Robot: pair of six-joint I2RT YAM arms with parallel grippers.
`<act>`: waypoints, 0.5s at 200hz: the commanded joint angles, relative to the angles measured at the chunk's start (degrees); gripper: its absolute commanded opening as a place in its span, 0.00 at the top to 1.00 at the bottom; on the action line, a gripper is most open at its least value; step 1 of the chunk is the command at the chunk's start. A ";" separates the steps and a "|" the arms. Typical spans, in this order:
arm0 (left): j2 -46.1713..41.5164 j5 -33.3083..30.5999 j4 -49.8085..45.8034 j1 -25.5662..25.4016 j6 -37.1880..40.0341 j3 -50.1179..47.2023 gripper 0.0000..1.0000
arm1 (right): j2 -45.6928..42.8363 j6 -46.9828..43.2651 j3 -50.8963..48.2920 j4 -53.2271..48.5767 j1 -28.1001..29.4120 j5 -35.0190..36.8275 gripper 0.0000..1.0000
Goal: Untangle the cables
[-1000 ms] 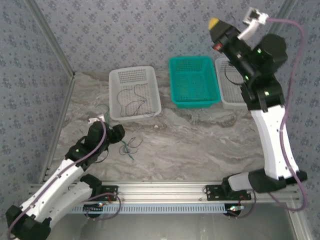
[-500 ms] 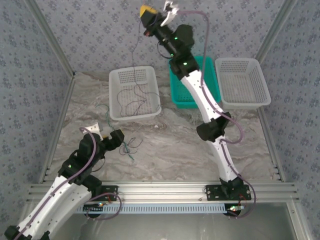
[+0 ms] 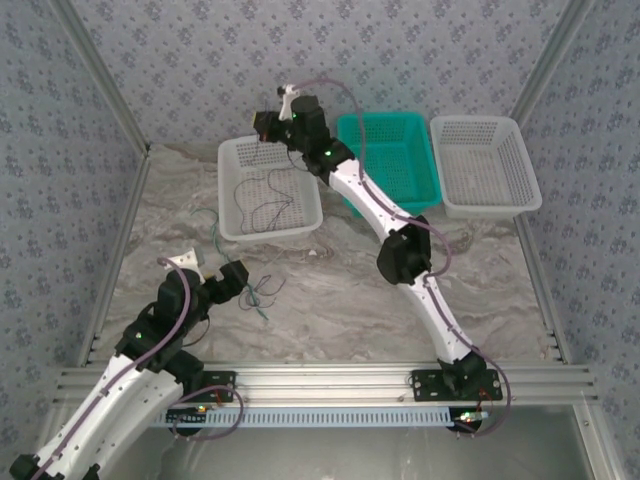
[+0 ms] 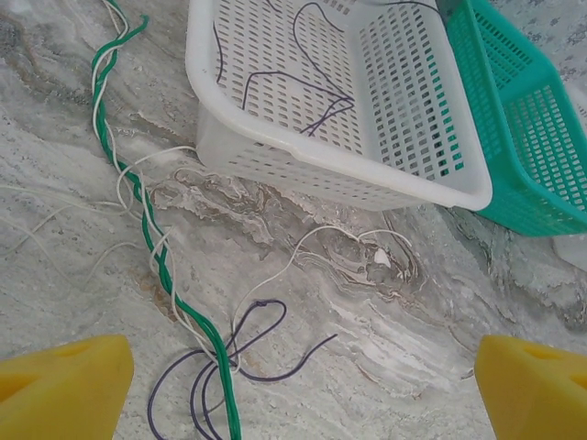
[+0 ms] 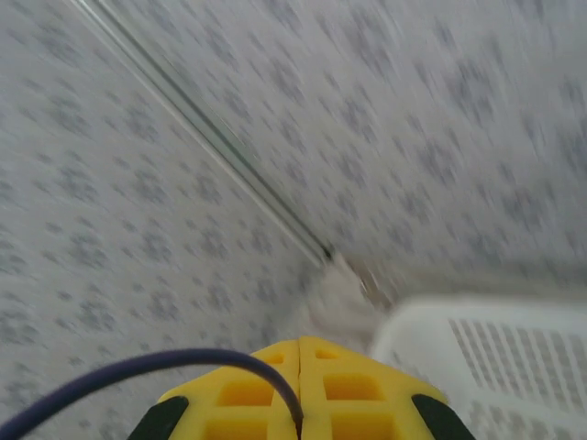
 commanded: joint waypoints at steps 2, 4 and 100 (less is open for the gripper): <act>-1.08 -0.85 -1.09 0.18 -0.81 -0.34 0.04 | 4.51 2.02 1.73 -15.09 -1.09 -3.06 0.83; -1.10 -0.85 -1.04 0.15 -0.94 -0.42 0.04 | 4.39 2.02 1.75 -15.85 -1.05 -3.23 0.79; 13.92 -0.59 -0.98 0.41 8.34 15.78 0.02 | -25.59 -10.83 -10.12 -35.26 -0.98 0.20 0.00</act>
